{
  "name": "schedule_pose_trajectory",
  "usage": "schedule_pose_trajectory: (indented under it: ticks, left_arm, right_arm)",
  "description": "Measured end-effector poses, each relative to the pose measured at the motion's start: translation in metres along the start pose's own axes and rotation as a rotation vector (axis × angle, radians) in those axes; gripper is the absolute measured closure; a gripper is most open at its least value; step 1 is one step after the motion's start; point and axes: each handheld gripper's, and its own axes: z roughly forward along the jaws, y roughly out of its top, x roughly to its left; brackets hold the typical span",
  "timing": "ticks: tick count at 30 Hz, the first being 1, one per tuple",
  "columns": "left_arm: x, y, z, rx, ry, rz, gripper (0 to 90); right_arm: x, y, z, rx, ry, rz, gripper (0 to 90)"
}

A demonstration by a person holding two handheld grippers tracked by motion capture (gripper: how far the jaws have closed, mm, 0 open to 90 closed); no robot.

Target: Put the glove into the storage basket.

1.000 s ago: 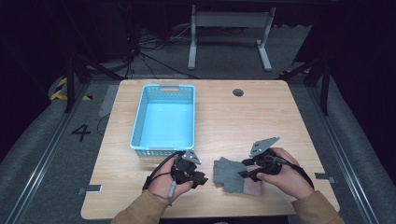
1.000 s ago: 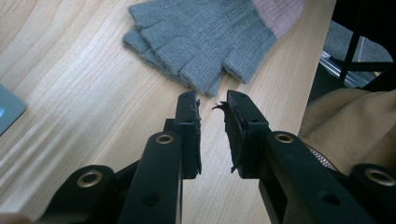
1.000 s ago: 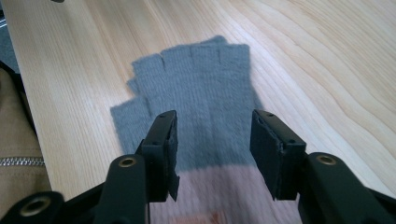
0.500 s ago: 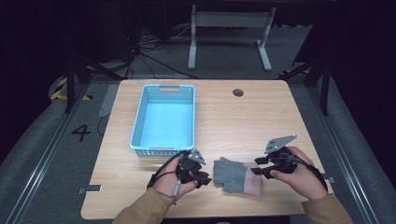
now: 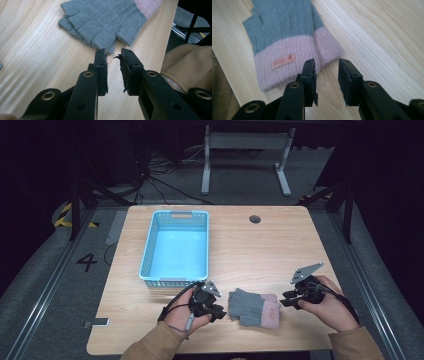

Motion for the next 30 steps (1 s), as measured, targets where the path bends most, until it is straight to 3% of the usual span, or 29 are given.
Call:
schedule_pose_trajectory:
  ticks: [13, 30]
  left_arm:
    - [-0.001, 0.000, 0.008, 0.016, -0.005, 0.001, 75.7]
    - [-0.004, 0.000, 0.029, 0.056, -0.018, 0.009, 76.1]
  right_arm:
    - [-0.004, -0.008, 0.008, 0.091, 0.027, -0.014, 65.0]
    - [-0.002, -0.006, 0.024, 0.111, 0.053, -0.024, 64.9]
